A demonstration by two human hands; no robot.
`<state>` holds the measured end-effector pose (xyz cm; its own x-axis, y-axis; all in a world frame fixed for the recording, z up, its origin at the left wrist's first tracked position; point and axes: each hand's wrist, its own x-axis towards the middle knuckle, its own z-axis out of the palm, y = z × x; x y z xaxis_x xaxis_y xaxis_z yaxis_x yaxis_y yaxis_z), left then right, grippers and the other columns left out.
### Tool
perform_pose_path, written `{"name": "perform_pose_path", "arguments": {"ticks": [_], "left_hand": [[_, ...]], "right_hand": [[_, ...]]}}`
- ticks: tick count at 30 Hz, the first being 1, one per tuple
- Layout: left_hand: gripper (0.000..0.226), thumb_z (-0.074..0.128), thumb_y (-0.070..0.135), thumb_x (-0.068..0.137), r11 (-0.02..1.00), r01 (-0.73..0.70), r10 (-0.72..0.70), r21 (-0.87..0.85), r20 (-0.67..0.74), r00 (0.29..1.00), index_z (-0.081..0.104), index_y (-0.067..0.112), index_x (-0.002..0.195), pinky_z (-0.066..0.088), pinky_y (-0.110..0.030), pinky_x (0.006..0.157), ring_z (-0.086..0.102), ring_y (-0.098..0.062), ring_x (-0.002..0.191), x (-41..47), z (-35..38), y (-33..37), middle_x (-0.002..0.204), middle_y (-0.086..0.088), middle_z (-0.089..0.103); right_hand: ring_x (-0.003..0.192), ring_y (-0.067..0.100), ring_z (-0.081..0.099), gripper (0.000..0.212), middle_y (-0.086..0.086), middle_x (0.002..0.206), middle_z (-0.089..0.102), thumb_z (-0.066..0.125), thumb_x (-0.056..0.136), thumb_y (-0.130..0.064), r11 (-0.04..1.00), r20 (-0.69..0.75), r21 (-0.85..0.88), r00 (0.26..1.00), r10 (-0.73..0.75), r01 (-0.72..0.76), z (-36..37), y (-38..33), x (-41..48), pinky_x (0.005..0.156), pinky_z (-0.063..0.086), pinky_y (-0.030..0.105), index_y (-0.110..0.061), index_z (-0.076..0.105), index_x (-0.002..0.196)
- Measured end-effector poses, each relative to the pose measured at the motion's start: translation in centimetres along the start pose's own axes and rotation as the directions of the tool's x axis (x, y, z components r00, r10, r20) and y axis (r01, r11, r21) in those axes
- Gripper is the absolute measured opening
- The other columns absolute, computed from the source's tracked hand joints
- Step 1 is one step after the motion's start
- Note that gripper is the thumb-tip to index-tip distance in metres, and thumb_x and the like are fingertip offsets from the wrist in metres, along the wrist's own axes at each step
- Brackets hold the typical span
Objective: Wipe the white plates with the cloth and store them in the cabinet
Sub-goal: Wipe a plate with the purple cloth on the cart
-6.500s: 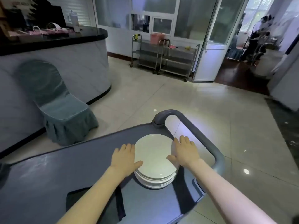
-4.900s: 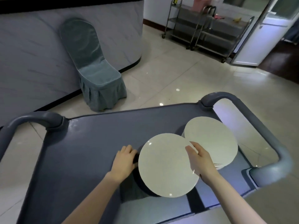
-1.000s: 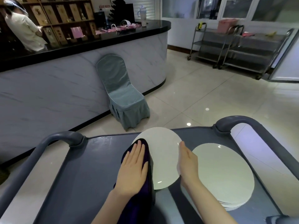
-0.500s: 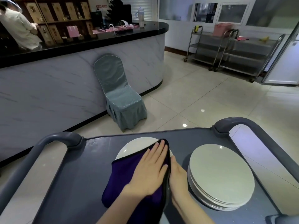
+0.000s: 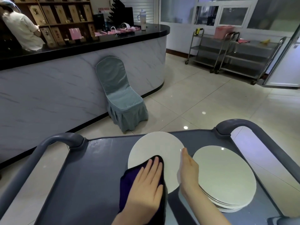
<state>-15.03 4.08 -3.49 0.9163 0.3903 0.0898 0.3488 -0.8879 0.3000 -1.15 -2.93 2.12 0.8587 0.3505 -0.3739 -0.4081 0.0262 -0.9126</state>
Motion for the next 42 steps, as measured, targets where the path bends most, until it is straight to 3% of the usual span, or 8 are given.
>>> {"name": "perform_pose_path", "arguments": {"ticks": [7,8,9,11,22,29,36,42], "left_hand": [[0.066,0.003,0.05,0.093,1.0,0.01,-0.009,0.008,-0.082,0.997,-0.013,0.028,0.153,-0.008,-0.029,0.122,-0.026,-0.001,0.144,4.1,-2.8,-0.4,0.16,0.012,-0.022],[0.066,0.003,0.051,0.093,1.0,0.031,-0.031,0.003,-0.092,0.995,-0.013,0.029,0.153,-0.008,-0.028,0.121,-0.025,-0.001,0.145,4.5,-3.0,-1.2,0.161,0.012,-0.021],[0.066,0.002,0.053,0.092,0.998,0.059,-0.06,-0.007,-0.092,0.994,-0.013,0.029,0.152,-0.008,-0.027,0.121,-0.024,-0.002,0.145,4.7,-3.1,-2.0,0.161,0.012,-0.021],[0.067,0.0,0.055,0.092,0.994,0.11,-0.109,0.0,-0.09,0.99,-0.013,0.03,0.152,-0.009,-0.026,0.121,-0.024,-0.002,0.145,4.3,-3.2,-3.5,0.16,0.013,-0.021],[0.068,0.039,0.037,0.088,0.998,0.017,-0.017,0.053,0.003,1.0,0.031,0.015,0.152,0.015,-0.035,0.114,0.022,-0.016,0.146,1.2,-0.3,1.5,0.16,-0.001,0.027],[0.067,0.004,0.051,0.093,1.0,0.019,-0.021,-0.017,-0.11,0.994,-0.015,0.028,0.153,-0.007,-0.032,0.123,-0.027,-0.001,0.144,5.3,-3.7,0.0,0.159,0.014,-0.024],[0.047,0.043,0.054,0.092,0.968,0.058,-0.124,-0.243,-0.264,0.956,0.047,0.028,0.131,0.04,-0.036,0.101,0.052,-0.014,0.115,6.4,-6.9,-4.3,0.126,0.009,0.057],[0.016,0.066,0.043,0.088,0.912,0.031,-0.089,-0.409,-0.125,0.988,0.057,0.031,0.096,0.048,-0.029,0.077,0.059,-0.002,0.083,6.2,-8.9,-3.7,0.087,0.015,0.066]], "right_hand": [[0.078,0.022,0.069,0.038,0.014,0.082,0.073,0.051,0.102,-0.032,0.99,0.105,-0.131,0.994,-0.029,0.043,0.9,2.2,-2.2,0.079,0.052,0.035,-0.01,0.074,0.082],[0.113,0.026,0.045,0.032,0.021,0.106,0.057,0.051,0.101,-0.034,0.99,0.1,-0.133,0.994,-0.041,0.054,1.0,2.2,-2.3,0.079,0.052,0.035,-0.004,0.058,0.11],[0.082,0.008,0.03,0.045,-0.006,0.072,0.046,0.052,0.101,-0.036,0.987,0.079,-0.149,0.996,-0.045,0.056,1.0,1.8,-2.4,0.074,0.05,0.035,-0.007,0.042,0.068],[0.082,0.042,0.065,0.055,0.021,0.073,0.059,0.054,0.099,-0.04,0.989,0.06,-0.144,0.998,-0.034,0.042,0.6,1.3,-1.6,0.071,0.049,0.037,0.014,0.055,0.085],[0.078,0.012,0.061,0.031,-0.003,0.082,0.067,0.052,0.101,-0.036,0.999,0.013,-0.048,1.0,-0.011,0.012,-0.3,0.2,-0.6,0.081,0.043,0.03,-0.02,0.065,0.078],[0.071,0.008,0.065,0.038,-0.007,0.07,0.074,0.05,0.102,-0.031,0.99,0.134,-0.119,0.989,-0.055,0.071,0.6,1.8,-2.7,0.07,0.05,0.025,-0.015,0.074,0.078],[0.062,0.012,0.034,0.048,-0.001,0.063,0.039,0.057,0.098,-0.036,0.83,0.413,-0.37,0.875,-0.254,0.416,-0.9,-1.3,-0.3,0.063,0.028,0.033,-0.005,0.039,0.065],[0.064,0.005,0.053,0.034,-0.011,0.066,0.062,0.052,0.1,-0.038,0.519,0.704,-0.498,0.673,-0.225,0.695,-0.7,-3.9,1.5,0.067,0.042,0.029,-0.031,0.063,0.069]]}}
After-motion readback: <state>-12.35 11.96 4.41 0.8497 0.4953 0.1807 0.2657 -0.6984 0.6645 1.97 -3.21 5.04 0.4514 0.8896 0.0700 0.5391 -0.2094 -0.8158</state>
